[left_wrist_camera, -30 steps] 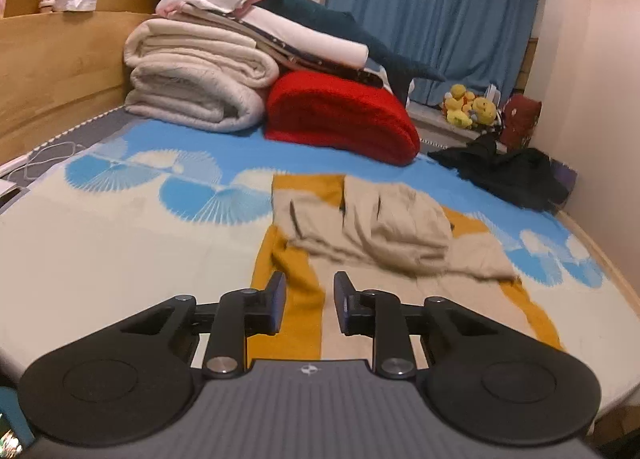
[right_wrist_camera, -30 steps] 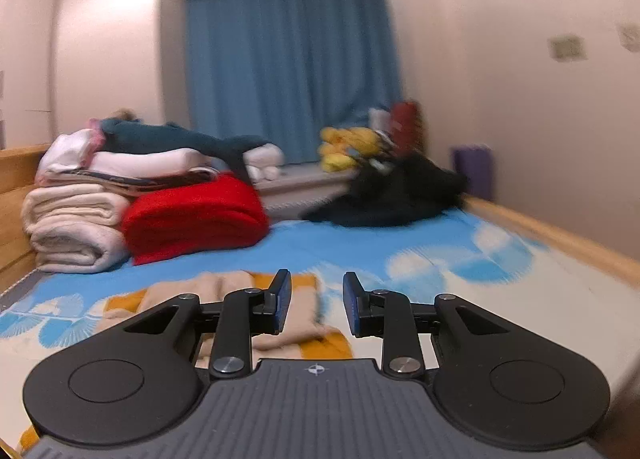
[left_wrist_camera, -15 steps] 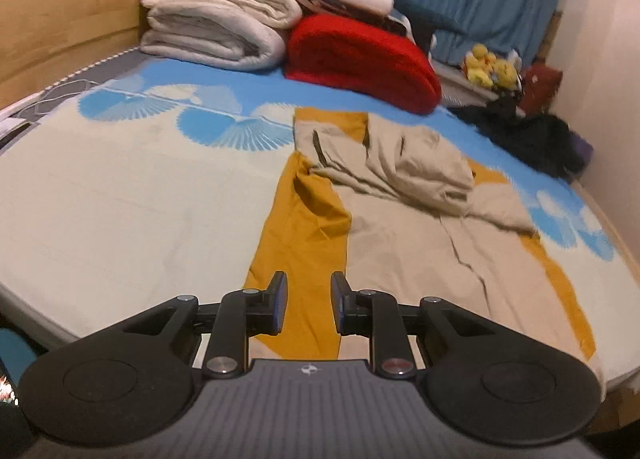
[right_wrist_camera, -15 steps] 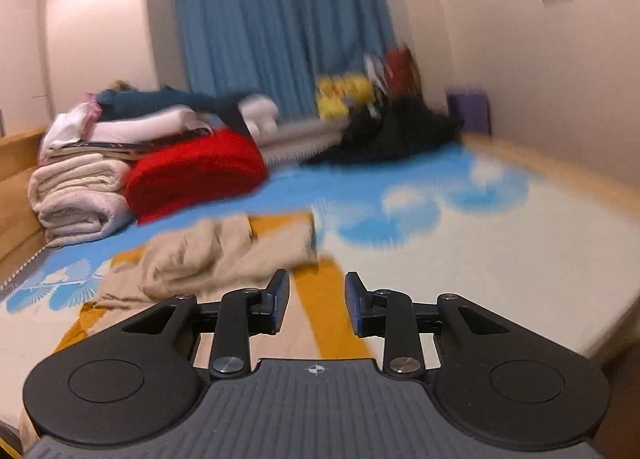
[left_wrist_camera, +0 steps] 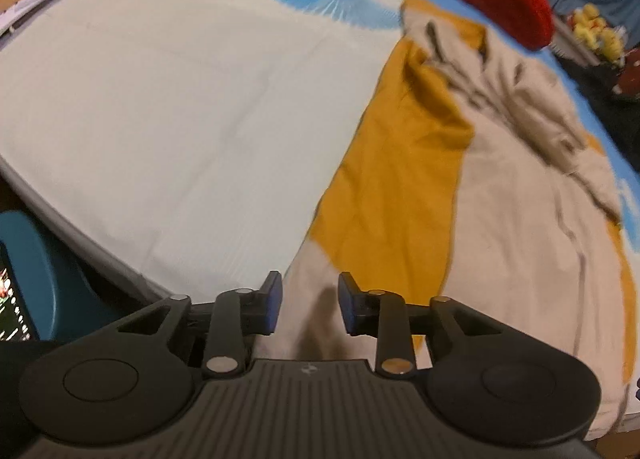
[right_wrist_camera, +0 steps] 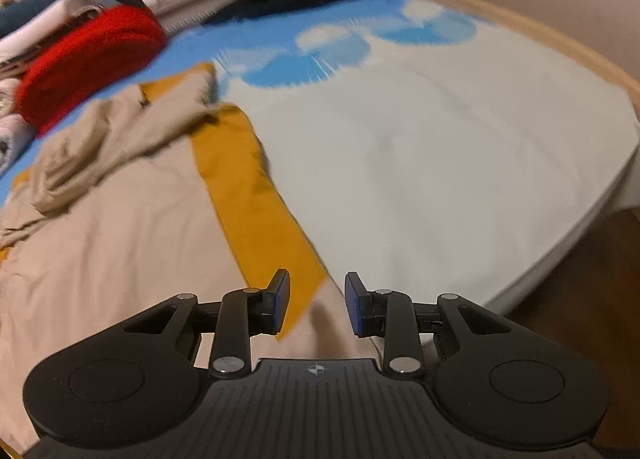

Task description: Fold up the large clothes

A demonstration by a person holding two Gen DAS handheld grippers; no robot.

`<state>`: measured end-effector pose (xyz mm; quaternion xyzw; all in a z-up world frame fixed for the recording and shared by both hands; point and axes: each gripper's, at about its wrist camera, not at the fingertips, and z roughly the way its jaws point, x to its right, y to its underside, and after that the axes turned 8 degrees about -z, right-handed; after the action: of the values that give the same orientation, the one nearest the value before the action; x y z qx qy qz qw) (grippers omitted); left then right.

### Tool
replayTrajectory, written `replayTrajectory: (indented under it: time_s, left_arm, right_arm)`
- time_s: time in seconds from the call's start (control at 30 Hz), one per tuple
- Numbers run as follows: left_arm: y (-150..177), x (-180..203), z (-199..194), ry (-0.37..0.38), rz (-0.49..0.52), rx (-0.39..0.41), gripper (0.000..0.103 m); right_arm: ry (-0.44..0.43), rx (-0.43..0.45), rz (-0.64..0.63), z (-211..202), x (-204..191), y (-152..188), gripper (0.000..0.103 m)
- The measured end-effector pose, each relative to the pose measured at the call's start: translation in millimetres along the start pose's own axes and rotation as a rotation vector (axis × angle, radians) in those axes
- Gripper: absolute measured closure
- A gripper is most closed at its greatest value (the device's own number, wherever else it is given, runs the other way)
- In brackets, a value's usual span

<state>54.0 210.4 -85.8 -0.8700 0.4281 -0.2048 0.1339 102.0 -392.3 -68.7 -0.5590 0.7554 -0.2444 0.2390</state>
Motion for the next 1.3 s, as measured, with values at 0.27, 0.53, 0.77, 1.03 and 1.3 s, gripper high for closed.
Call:
replayTrajectory:
  time_s: [0.27, 0.53, 0.77, 1.03, 1.3]
  left_arm:
    - [6, 5, 12, -0.03, 0.07, -0.024, 0.084]
    - [5, -1, 1, 0.054, -0.001, -0.009, 0.093]
    - [7, 1, 10, -0.037, 0.024, -0.007, 0.066]
    - [12, 12, 9, 0.007, 0.105, 0.011, 0.096]
    - [16, 13, 13, -0.013, 0.111, -0.012, 0.091]
  right_arm:
    - [-0.001, -0.142, 0.052, 28, 10, 13, 0.07]
    - [-0.055, -0.135, 0.018, 24, 2, 13, 0.073]
    - [-0.068, -0.159, -0.025, 28, -4, 14, 0.07]
    - [-0.05, -0.16, -0.048, 29, -7, 16, 0.076]
    - [-0.057, -0.126, -0.113, 21, -15, 14, 0.095]
